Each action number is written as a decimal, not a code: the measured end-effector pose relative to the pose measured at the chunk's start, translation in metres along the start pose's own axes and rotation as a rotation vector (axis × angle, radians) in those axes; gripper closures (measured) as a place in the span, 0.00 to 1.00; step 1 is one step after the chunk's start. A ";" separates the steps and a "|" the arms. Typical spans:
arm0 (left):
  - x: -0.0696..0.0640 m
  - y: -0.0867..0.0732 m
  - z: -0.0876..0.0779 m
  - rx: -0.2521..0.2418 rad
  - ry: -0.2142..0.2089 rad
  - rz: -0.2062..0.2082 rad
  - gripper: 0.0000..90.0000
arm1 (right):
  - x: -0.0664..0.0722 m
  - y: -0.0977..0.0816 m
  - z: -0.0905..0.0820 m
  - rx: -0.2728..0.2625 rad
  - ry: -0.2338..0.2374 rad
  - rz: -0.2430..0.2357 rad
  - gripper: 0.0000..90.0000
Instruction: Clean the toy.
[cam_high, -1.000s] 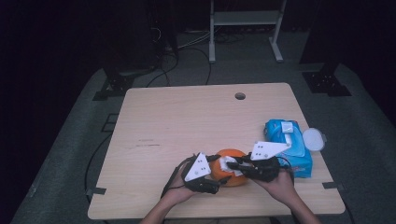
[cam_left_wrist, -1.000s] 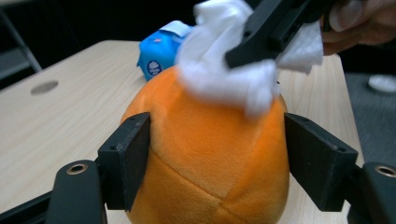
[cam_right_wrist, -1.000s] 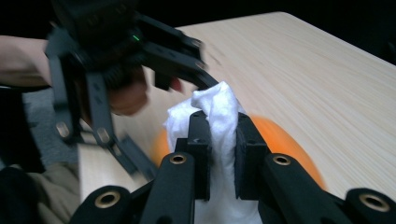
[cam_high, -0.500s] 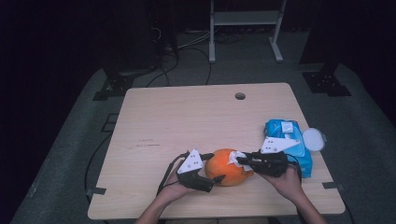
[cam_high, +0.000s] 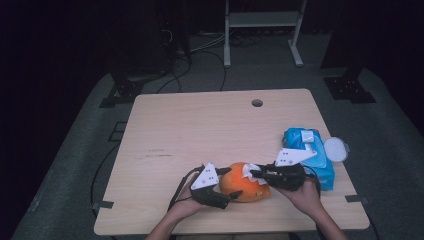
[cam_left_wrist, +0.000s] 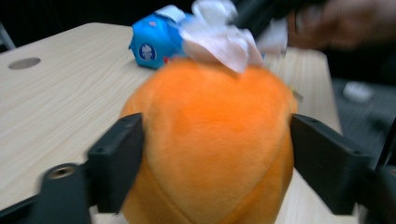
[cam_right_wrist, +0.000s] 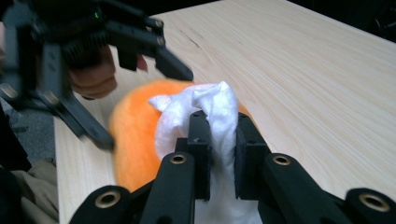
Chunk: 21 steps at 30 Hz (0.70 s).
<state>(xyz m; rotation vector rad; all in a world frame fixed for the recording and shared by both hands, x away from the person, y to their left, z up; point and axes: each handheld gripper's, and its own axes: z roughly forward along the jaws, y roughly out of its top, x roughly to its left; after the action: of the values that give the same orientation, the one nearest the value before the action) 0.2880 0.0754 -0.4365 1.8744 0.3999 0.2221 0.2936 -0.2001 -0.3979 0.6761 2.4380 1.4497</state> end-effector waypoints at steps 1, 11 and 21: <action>0.003 0.002 0.001 -0.007 0.013 -0.045 0.13 | -0.001 -0.001 0.000 0.002 -0.002 0.000 0.88; -0.012 0.007 0.008 -0.010 0.081 0.102 0.36 | 0.015 0.014 0.007 -0.035 0.024 -0.032 0.88; -0.013 0.001 0.007 0.029 0.099 0.238 0.34 | 0.007 0.008 0.005 -0.014 0.006 -0.035 0.88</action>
<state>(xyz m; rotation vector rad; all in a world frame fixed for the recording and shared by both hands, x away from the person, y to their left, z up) 0.2782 0.0636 -0.4372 1.9439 0.2468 0.4733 0.2918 -0.1889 -0.3930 0.6240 2.4296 1.4558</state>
